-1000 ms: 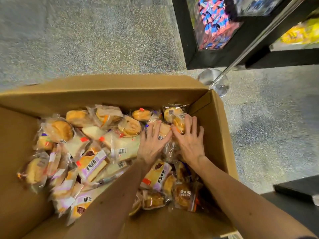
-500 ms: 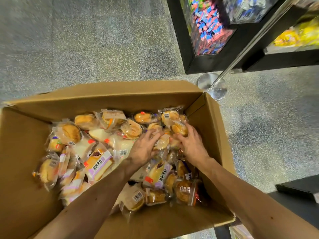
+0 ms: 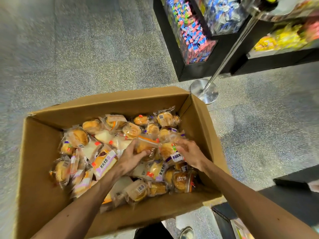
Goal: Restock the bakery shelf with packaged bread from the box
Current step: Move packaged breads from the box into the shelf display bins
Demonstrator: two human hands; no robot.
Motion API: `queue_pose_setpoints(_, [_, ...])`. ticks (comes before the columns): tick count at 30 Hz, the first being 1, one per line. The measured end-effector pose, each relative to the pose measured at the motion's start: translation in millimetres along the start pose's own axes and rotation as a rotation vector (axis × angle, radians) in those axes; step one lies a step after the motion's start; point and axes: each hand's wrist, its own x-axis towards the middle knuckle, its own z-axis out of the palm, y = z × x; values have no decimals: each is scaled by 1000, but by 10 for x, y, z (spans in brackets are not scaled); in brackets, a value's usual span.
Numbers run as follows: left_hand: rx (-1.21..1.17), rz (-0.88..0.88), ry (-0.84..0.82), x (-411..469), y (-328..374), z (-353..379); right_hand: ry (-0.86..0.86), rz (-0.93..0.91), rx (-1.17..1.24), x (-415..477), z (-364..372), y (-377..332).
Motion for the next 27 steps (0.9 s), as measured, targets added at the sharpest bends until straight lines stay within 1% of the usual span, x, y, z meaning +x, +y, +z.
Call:
queue_pose_setpoints(3, [-108,-44,-45,-120,155,-12,-10,43,218,-226,-75,-59])
queue_pose_setpoints(5, [-155,-68,-89,-206,314,16,33,67,327,-391,-144,-93])
queue_pose_setpoints(7, [-200,-61,-143,-300,511,71,81,95,489,-601,-237,-147])
queue_pose_setpoints(10, [-249,-26,-216,-490,844,208,154,59,658,-902,-429,-148])
queue_pose_setpoints(12, [-281,20,-266,-644,1041,333,213,-1,702,-1139,-590,-114])
queue_pose_setpoints(15, [-252,69,-383,-901,1294,625,269,-99,760,-1605,-779,-28])
queue_pose_setpoints(19, [-232,147,-492,-1364,1574,1176,411,-146,775,-2357,-925,235])
queue_pose_setpoints(21, [-216,192,-544,-1609,1658,1506,499,-176,798,-2775,-982,459])
queue_pose_setpoints(23, [-172,223,-639,-1883,1715,1877,586,-215,794,-3256,-1007,734])
queue_pose_setpoints(25, [-105,246,-736,-2196,1742,2275,678,-229,762,-3759,-999,1056])
queue_pose_setpoints(27, [-6,298,-785,-2531,1724,2698,773,-223,742,-4272,-968,1399])
